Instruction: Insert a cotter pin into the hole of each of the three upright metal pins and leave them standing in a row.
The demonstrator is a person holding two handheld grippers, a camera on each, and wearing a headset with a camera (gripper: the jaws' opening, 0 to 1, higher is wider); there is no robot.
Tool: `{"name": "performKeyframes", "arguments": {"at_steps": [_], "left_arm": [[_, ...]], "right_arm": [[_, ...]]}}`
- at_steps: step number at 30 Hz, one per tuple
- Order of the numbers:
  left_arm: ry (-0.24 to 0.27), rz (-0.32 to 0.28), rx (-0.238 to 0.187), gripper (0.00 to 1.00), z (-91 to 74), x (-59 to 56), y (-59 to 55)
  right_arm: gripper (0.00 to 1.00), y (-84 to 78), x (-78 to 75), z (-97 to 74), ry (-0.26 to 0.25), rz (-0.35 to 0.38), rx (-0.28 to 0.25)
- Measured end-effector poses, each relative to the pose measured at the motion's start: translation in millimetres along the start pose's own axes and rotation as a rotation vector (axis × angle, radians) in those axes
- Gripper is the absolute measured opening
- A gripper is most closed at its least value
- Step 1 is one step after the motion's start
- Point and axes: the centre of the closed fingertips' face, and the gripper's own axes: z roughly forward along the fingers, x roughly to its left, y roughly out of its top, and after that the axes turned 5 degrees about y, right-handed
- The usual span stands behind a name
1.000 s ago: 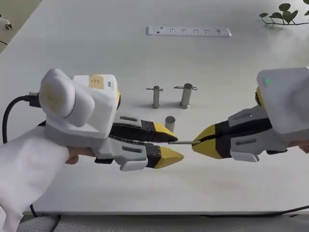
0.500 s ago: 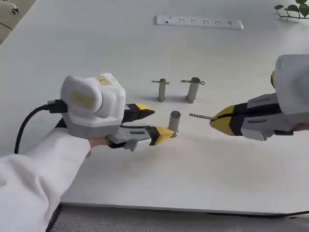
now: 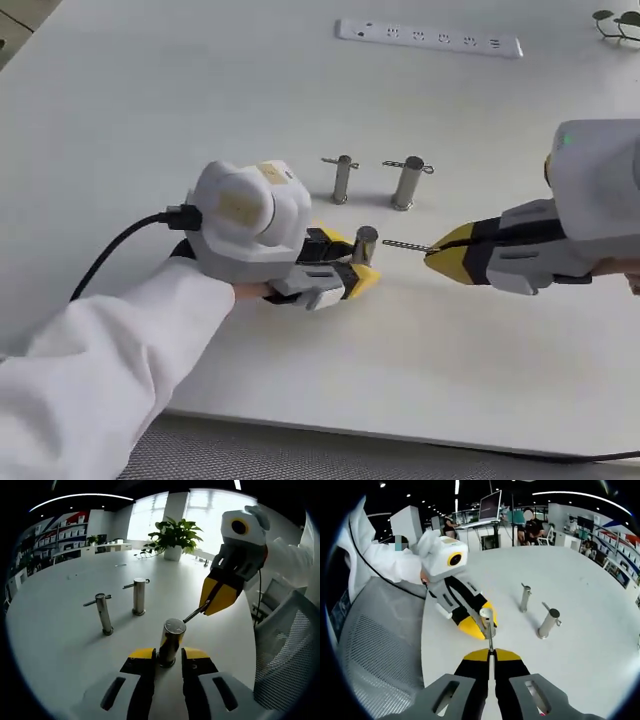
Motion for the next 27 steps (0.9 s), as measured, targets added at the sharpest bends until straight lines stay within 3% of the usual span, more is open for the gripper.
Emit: {"name": "performKeyframes", "arguments": {"at_steps": [11, 20, 27], "left_arm": [[-0.009, 0.017, -0.002, 0.13, 0.8, 0.3, -2.8], [-0.022, 0.055, 0.005, 0.13, 0.4, -1.2, -4.1], [-0.025, 0.057, 0.013, 0.12, -0.1, -1.3, -4.8]], "right_arm": [[0.0, 5.7, 1.4, 0.5, 0.016, -0.049, -0.001], [0.0, 0.5, 1.6, 7.1, 0.033, -0.103, 0.043], [0.0, 1.3, 0.1, 18.0, 0.038, -0.091, 0.039]]}}
